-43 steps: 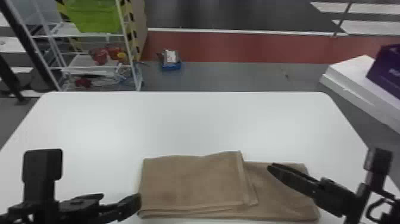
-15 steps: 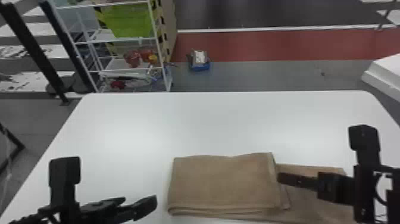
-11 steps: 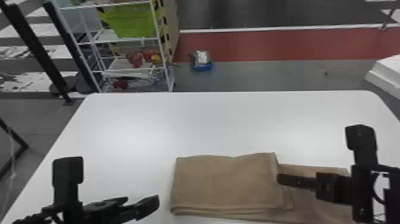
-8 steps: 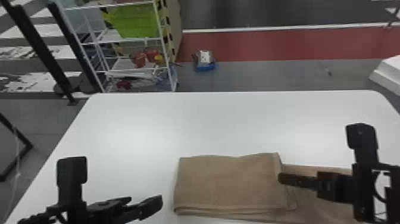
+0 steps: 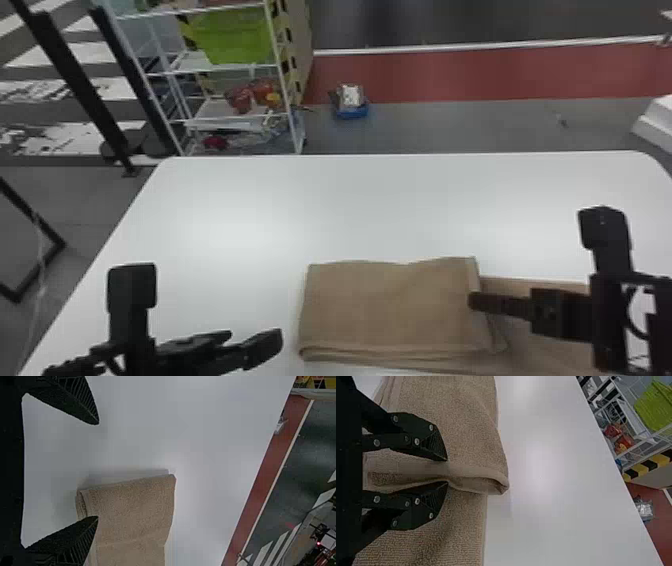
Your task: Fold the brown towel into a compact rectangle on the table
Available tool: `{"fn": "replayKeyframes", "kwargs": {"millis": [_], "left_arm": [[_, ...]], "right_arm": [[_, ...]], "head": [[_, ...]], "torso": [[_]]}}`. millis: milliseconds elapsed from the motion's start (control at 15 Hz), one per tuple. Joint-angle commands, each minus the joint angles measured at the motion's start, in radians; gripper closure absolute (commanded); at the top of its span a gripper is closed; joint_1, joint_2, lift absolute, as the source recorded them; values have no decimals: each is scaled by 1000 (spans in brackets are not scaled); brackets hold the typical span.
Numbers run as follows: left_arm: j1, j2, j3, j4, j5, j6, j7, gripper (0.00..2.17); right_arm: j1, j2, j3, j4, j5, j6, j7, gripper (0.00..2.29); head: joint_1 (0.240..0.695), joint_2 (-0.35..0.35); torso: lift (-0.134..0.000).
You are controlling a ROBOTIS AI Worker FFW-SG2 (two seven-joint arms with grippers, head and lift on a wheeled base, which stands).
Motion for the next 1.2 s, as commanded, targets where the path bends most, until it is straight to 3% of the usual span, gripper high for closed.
{"fn": "replayKeyframes", "kwargs": {"millis": [0, 467, 867, 1000, 1133], "left_arm": [[3, -3, 0, -2, 3, 0, -1, 33], [13, -3, 0, -10, 14, 0, -5, 33], [17, -3, 2, -10, 15, 0, -5, 33], [17, -3, 0, -10, 15, 0, -5, 33], [17, -3, -6, -13, 14, 3, -5, 33]], "right_arm": [[1, 7, -3, -6, -7, 2, 14, 1291], [35, 7, -42, -59, -99, 2, 27, 1295], [127, 7, -184, -240, -329, 2, 28, 1295], [173, 7, -281, -289, -420, 2, 30, 1295], [203, 7, -362, -288, -452, 2, 57, 1295]], "head": [[695, 151], [695, 164], [695, 174], [695, 164], [695, 145]], "torso": [[-123], [-123], [-123], [-123], [-123]]}}
